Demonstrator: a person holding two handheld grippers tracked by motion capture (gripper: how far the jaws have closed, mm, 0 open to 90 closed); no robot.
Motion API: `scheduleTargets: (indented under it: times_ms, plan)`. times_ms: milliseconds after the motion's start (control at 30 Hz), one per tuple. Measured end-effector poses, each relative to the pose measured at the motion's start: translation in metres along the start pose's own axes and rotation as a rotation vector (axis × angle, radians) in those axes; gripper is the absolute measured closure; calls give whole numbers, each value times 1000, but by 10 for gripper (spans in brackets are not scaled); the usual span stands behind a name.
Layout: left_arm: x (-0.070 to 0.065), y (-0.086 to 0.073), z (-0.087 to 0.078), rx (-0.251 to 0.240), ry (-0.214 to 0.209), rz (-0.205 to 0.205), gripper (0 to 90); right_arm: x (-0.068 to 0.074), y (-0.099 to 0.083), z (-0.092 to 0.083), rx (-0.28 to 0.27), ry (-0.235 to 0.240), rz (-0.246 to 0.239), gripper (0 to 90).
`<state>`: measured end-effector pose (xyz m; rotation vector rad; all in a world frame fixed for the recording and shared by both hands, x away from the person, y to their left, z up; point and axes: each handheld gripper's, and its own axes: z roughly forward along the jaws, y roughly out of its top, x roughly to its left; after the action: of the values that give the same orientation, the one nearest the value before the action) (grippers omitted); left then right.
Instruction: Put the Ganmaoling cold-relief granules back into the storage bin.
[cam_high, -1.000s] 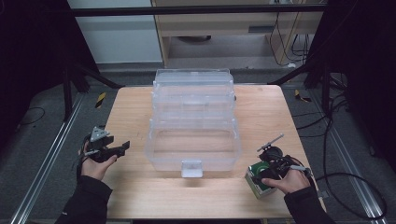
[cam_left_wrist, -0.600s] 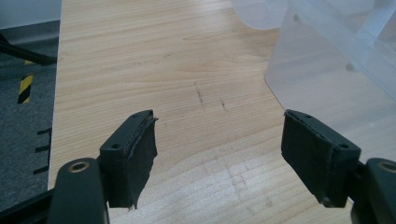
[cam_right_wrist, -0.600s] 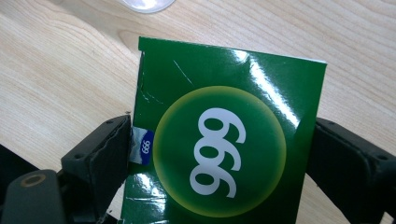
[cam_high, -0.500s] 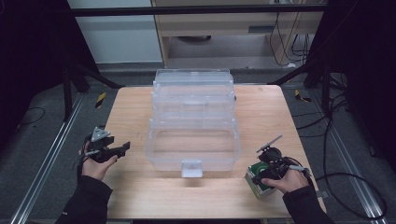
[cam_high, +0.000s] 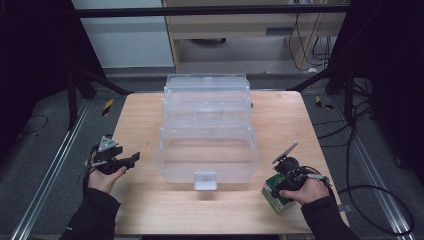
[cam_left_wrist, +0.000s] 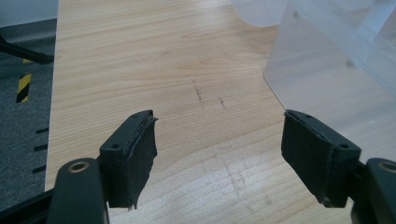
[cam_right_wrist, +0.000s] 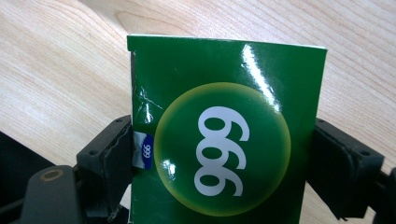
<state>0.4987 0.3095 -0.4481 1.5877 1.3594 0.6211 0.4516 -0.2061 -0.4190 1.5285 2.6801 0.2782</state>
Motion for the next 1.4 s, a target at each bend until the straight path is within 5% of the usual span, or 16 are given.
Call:
scheduleTargets:
  times_ms: [233,1400]
  plan:
    - [-1,0,0,4,-1,-2,254,-1,-2,-4,-10,6,-14,182]
    - [-2,-3,3,16,-2,3,253,-18,12,-88,-339,-65,1,182]
